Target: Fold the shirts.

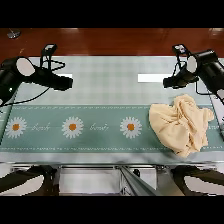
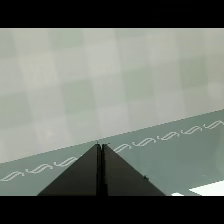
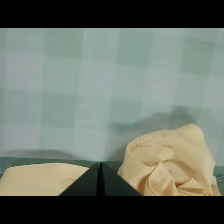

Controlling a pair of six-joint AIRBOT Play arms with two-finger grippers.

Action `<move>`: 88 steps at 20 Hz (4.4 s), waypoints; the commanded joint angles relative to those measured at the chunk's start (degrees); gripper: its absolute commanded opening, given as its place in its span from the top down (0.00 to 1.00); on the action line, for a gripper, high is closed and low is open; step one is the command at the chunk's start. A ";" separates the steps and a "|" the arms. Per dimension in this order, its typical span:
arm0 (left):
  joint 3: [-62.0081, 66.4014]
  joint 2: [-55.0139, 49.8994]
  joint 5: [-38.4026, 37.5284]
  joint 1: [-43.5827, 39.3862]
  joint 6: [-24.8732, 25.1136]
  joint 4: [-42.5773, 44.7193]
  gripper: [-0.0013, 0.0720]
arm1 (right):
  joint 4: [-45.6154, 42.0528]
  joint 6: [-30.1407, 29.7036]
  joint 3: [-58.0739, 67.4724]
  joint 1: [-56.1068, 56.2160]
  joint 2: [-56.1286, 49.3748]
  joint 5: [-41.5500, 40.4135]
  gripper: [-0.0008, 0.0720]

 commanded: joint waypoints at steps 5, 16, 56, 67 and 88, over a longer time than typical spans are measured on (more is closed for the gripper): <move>0.02 -0.02 0.00 -0.04 0.00 0.00 0.96 | 0.02 0.00 0.04 0.02 0.04 0.02 0.97; 0.00 -0.02 1.27 -0.04 -0.07 -0.02 0.96 | 0.42 0.57 0.04 0.02 0.04 -2.05 0.97; -25.83 40.52 -3.96 0.74 1.57 -10.49 0.03 | 21.53 -9.05 13.05 -16.04 35.45 0.39 0.97; -26.53 38.47 -2.01 0.74 0.20 -10.58 0.03 | 47.54 -19.02 37.73 -9.33 28.04 -2.21 0.97; -26.97 31.08 -4.68 1.49 1.51 -8.96 0.03 | 39.04 -12.57 -4.22 12.09 7.45 -2.78 0.14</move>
